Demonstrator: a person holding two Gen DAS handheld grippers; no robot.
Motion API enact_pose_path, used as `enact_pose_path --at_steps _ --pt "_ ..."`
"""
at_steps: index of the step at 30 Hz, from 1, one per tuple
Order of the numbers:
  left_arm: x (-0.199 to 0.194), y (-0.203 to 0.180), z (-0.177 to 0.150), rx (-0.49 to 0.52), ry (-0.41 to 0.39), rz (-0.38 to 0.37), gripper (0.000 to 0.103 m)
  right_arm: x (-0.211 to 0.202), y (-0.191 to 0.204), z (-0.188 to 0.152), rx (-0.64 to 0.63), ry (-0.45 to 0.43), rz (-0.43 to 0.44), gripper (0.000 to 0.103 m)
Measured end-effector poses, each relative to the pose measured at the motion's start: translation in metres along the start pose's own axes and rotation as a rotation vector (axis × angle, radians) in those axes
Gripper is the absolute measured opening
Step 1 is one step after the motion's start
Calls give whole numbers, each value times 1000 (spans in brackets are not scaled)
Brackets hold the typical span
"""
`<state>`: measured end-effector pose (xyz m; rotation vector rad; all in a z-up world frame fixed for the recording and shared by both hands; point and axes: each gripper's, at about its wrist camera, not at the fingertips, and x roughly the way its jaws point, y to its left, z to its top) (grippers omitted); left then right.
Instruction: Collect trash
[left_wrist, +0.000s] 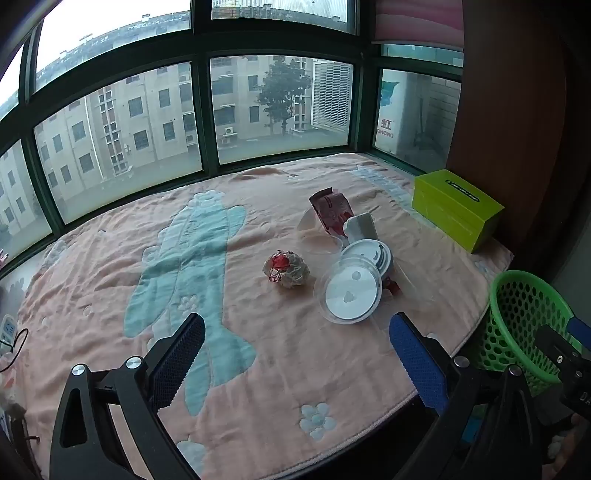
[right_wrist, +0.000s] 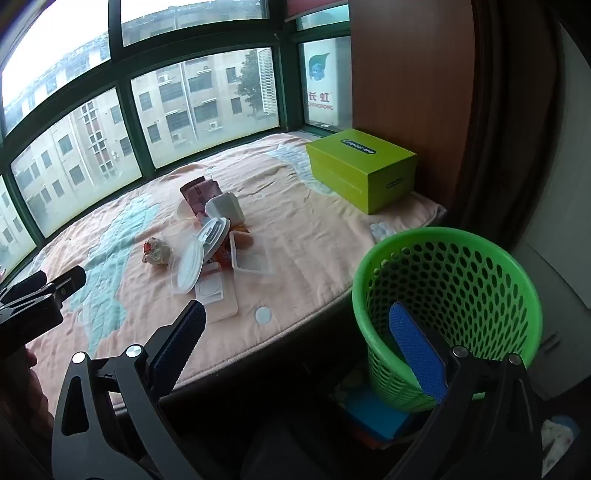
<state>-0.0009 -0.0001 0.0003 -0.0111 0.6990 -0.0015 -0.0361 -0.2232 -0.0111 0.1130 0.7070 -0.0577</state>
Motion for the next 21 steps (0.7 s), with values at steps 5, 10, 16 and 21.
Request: enact_pose_path --at_steps 5,10,16,21 --pt "0 -1 0 4 8 2 97 0 0 0 -1 0 -3 98" --pt "1 3 0 2 11 1 97 0 2 0 -1 1 -7 98" --pt "2 3 0 5 14 5 97 1 -2 0 4 2 -6 98" --pt "4 4 -2 4 17 4 97 3 -3 -1 6 2 -7 98"
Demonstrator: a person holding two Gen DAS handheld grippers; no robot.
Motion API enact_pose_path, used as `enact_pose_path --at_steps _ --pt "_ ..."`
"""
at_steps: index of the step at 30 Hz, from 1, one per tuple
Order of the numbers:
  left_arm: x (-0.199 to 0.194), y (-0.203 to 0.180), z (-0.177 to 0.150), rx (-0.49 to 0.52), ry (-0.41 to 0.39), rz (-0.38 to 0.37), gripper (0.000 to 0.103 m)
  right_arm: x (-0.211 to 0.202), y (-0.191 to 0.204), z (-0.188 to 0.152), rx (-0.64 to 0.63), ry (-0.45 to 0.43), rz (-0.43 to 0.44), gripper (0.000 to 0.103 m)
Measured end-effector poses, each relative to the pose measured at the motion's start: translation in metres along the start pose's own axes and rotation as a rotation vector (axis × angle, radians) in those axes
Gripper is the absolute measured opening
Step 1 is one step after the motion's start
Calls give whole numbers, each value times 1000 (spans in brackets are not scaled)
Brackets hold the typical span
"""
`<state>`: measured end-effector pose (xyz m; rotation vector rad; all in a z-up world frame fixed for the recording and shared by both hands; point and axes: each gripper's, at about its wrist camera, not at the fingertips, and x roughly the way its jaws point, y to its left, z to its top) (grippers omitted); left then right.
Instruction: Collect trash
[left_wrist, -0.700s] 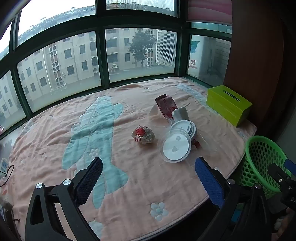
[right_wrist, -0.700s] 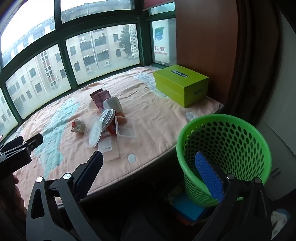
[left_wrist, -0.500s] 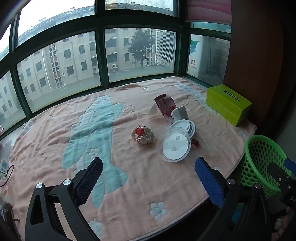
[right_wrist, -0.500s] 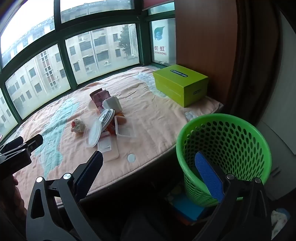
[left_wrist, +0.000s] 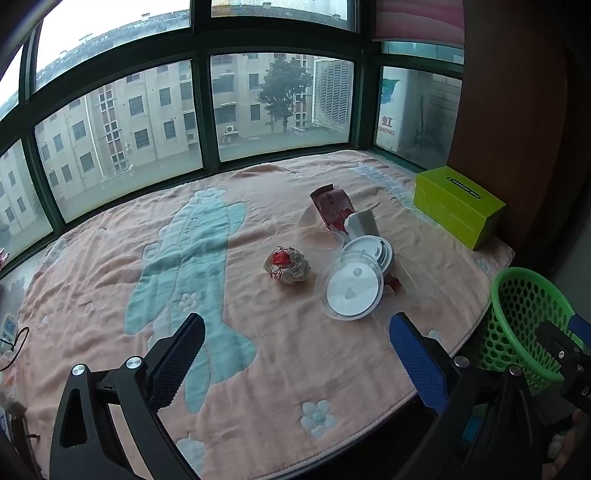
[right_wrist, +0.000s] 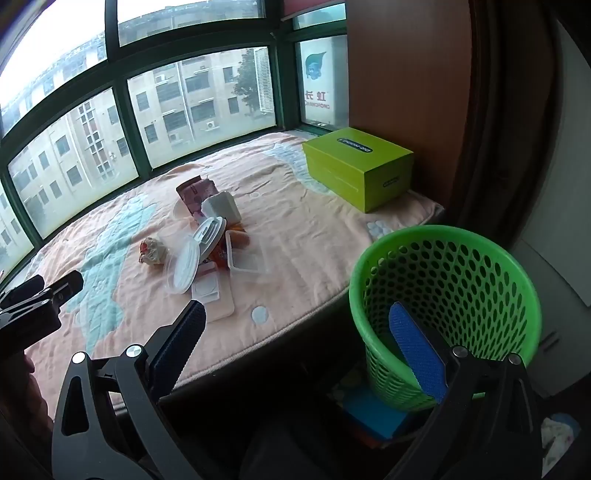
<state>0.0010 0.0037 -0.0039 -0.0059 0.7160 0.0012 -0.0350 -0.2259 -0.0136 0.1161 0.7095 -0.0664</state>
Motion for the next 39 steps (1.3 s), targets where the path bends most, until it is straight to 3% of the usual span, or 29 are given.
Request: enact_pose_path --at_steps 39 --pt "3 0 -6 -1 11 4 97 4 1 -1 1 12 -2 98"
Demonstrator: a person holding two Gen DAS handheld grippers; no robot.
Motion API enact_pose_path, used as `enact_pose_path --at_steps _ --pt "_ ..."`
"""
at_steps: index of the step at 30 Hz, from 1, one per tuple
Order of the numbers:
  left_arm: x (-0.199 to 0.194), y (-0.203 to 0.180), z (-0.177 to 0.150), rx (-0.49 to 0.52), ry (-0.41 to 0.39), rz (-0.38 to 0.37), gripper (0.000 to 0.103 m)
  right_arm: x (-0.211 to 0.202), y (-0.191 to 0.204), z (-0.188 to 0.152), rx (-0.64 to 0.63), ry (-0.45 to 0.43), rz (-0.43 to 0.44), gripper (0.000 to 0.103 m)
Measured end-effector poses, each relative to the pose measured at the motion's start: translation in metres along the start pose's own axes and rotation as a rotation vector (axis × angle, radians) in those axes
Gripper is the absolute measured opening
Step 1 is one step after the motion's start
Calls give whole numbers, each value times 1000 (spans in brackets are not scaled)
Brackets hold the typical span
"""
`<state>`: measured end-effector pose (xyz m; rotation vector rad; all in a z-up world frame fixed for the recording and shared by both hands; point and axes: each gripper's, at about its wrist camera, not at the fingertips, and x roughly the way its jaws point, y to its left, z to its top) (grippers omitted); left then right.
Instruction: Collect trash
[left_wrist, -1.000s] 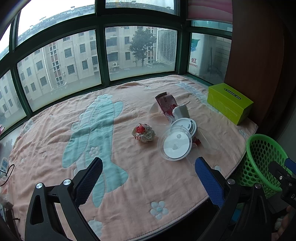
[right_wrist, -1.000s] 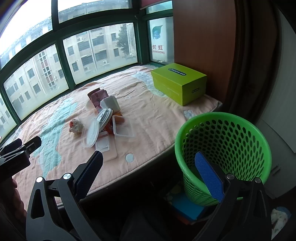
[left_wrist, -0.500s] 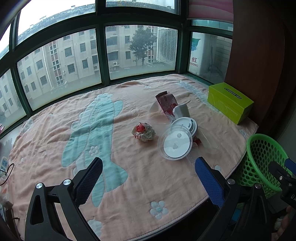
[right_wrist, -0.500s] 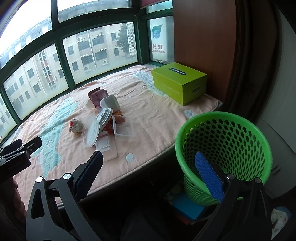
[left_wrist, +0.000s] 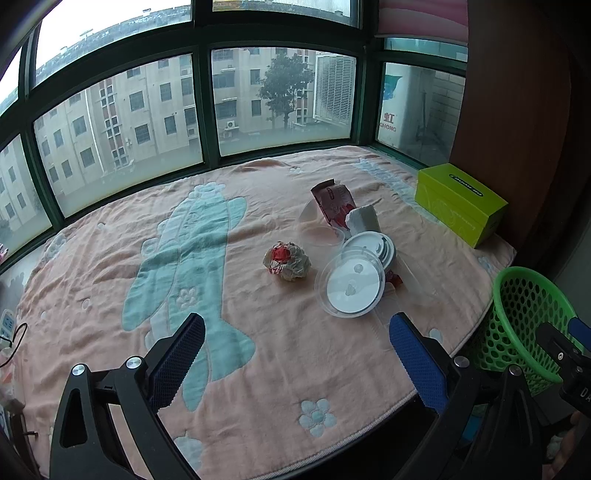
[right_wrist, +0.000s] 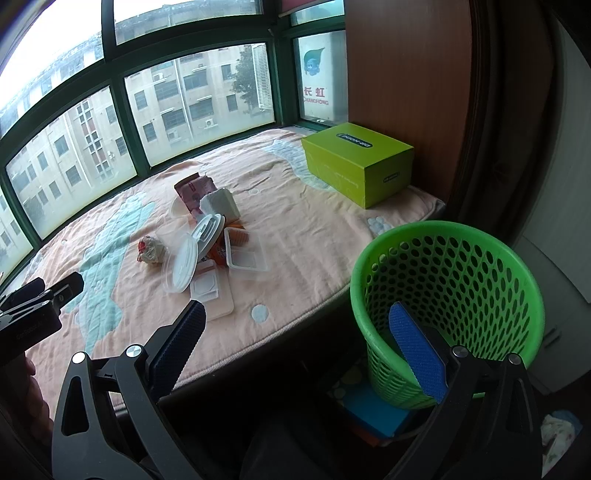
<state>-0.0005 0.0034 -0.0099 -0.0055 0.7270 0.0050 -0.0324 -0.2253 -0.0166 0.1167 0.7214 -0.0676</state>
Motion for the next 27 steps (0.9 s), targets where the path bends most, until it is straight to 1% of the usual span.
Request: enact_pose_path --at_steps 19,22,27 --pt "8 2 -7 -7 18 1 97 9 3 1 -4 16 5 98" --pt "11 5 1 -10 27 2 97 12 4 3 -7 21 8 98" --pt "16 7 4 -15 35 9 97 18 7 7 -16 27 20 98"
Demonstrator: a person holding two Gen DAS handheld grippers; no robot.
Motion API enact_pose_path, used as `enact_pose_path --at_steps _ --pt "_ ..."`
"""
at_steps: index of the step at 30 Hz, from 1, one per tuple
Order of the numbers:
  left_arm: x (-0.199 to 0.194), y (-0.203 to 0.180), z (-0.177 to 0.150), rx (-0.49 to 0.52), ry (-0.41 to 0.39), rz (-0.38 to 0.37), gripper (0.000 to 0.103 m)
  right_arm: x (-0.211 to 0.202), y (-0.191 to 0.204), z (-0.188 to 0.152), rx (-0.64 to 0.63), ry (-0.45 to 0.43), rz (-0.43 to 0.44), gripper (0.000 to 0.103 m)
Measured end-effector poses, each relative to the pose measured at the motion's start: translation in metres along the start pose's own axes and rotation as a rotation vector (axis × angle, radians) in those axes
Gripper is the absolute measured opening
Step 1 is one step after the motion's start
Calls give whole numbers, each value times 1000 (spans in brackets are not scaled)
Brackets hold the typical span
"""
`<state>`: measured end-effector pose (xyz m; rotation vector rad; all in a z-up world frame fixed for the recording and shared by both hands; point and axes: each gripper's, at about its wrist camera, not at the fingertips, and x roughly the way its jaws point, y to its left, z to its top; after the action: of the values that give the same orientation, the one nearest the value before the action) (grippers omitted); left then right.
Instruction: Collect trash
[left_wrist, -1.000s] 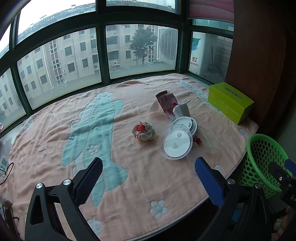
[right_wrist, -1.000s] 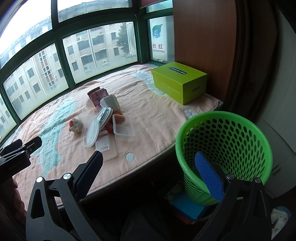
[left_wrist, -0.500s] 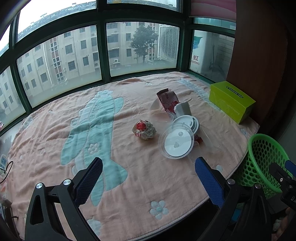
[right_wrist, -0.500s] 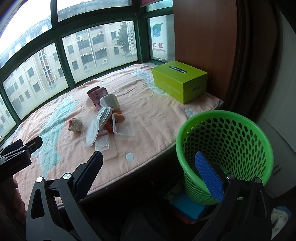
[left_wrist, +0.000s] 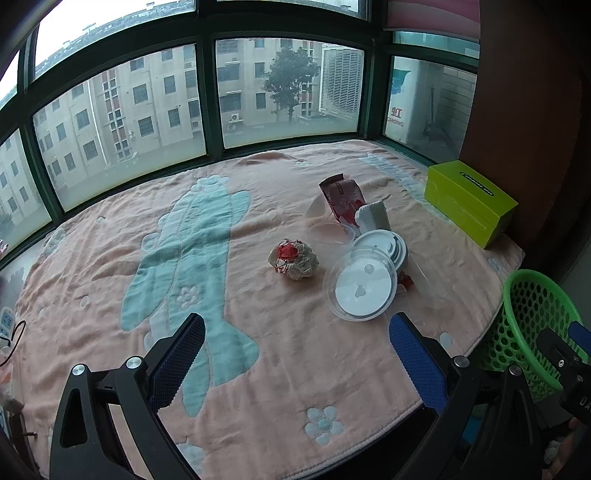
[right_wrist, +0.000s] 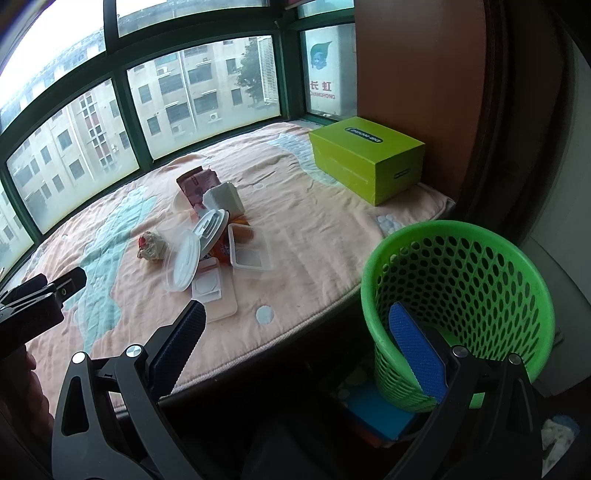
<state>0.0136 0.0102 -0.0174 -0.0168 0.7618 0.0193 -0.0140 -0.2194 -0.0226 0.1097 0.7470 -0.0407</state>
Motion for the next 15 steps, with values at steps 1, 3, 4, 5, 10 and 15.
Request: enact_pose_path --at_steps 1,3,4,5,10,15 --pt "1 1 1 0 2 1 97 2 1 1 -4 0 1 98" --pt "3 2 3 -1 5 5 97 4 4 3 -12 0 7 98" --pt "3 3 4 -2 6 7 97 4 6 4 -16 0 8 98" --pt "5 5 6 -3 8 8 97 6 8 6 -20 0 9 98" --pt "10 10 15 -7 9 19 97 13 13 13 -30 4 23 98" --pt "17 14 23 -13 17 26 97 21 18 18 -34 11 27 98"
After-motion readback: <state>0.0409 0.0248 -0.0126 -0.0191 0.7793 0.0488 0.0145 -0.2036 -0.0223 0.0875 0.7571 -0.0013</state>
